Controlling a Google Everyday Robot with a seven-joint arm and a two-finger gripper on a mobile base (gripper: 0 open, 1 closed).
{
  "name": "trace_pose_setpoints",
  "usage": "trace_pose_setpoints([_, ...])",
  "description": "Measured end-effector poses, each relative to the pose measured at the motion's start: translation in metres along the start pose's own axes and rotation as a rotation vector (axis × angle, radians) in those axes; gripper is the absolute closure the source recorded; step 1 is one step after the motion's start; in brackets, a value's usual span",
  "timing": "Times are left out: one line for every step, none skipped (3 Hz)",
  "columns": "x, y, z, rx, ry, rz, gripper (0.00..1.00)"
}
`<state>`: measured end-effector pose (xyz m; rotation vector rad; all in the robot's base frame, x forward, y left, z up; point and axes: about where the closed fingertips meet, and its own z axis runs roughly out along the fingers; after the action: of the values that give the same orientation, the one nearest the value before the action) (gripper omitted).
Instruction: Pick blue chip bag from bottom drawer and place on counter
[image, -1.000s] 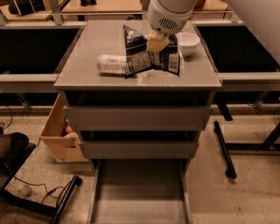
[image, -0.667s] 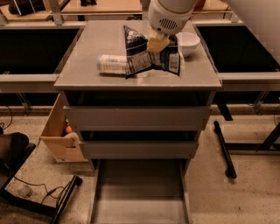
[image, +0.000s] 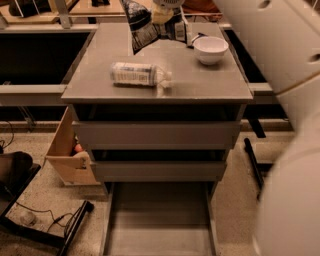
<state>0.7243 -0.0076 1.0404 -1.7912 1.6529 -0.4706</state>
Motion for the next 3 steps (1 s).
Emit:
trace_pose_setpoints([-0.030, -0.034, 0.063, 0.023, -0.066, -0.127, 1.00])
trace_pose_setpoints([-0.061, -0.041, 0.126, -0.001, -0.154, -0.215, 1.00])
trace_pose_setpoints([-0.088, -0.052, 0.158, 0.025, -0.251, -0.237, 1.00])
